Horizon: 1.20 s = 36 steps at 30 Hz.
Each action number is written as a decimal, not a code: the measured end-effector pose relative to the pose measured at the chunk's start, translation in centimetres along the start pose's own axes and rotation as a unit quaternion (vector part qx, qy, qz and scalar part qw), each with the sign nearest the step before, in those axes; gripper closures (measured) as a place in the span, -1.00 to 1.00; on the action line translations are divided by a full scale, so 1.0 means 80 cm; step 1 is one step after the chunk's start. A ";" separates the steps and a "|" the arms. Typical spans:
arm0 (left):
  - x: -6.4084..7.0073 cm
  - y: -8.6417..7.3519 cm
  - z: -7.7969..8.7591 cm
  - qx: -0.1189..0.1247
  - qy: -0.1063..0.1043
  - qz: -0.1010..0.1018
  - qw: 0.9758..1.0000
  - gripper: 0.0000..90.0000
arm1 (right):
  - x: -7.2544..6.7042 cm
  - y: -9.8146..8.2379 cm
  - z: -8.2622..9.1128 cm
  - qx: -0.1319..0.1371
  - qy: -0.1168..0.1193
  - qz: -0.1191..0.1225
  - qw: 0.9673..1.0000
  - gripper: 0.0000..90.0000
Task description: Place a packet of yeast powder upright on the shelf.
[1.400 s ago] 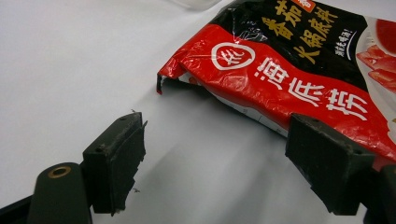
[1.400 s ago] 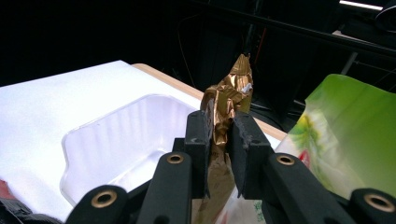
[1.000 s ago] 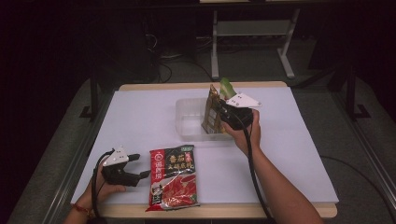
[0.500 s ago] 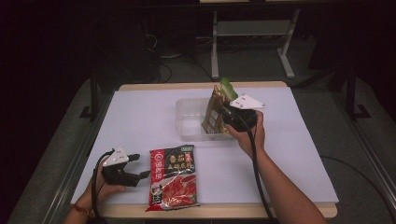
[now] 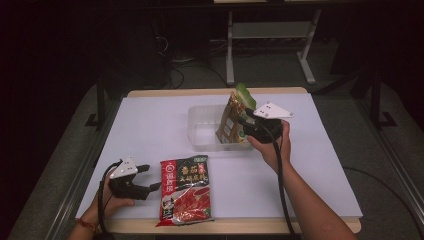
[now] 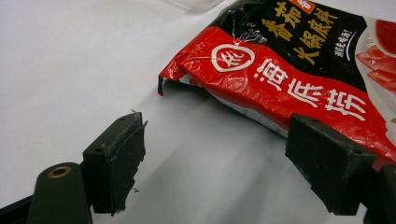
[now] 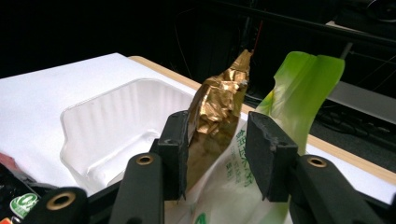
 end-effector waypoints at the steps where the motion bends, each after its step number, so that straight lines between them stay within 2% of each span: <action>1: 0.000 0.000 0.000 0.000 0.000 0.000 1.000 -0.58 | 0.000 0.000 0.003 0.001 0.000 0.002 1.000 0.28; 12: 0.004 0.005 0.001 0.008 -0.007 0.007 1.000 -0.57 | 0.005 -0.014 0.030 -0.008 0.005 0.012 1.000 0.24; 14: 0.007 0.008 0.001 0.012 -0.012 0.012 1.000 -0.57 | 0.010 -0.017 0.038 -0.005 0.006 0.005 1.000 0.23; 17: 0.010 0.013 0.002 0.017 -0.019 0.020 0.999 -0.58 | 0.015 -0.023 0.045 -0.011 0.003 0.006 1.000 0.22; 22: 0.015 0.017 0.002 0.024 -0.037 0.044 0.998 -0.60 | 0.013 -0.045 0.054 -0.031 0.009 0.007 0.999 0.21; 25: 0.018 0.020 -0.001 0.024 -0.046 0.050 0.997 -0.62 | 0.012 -0.060 0.059 -0.043 0.014 0.007 0.999 0.20; 28: 0.017 0.020 -0.009 0.012 -0.053 0.075 0.996 -0.64 | 0.011 -0.072 0.063 -0.057 0.017 0.010 0.998 0.18; 31: 0.017 0.019 -0.021 0.001 -0.063 0.100 0.993 -0.64 | 0.011 -0.085 0.073 -0.072 0.020 0.013 0.997 0.17; 32: 0.017 0.020 -0.023 -0.001 -0.068 0.106 0.992 -0.64 | 0.012 -0.089 0.077 -0.074 0.022 0.013 0.997 0.15; 34: 0.019 0.026 -0.030 0.001 -0.080 0.130 0.988 -0.66 | 0.012 -0.096 0.084 -0.079 0.032 0.014 0.996 0.13; 36: 0.017 0.028 -0.036 -0.007 -0.075 0.143 0.987 -0.67 | 0.014 -0.106 0.092 -0.085 0.035 0.018 0.996 0.10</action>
Point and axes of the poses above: each handheld gripper's, and its own axes: z roughly backward along the jaws, y roughly out of its top, x roughly to its right, the point moved 9 cm from there along -z, roughly forward along the jaws, and after that the axes turned 1 degree about y, right-handed, at the moved point
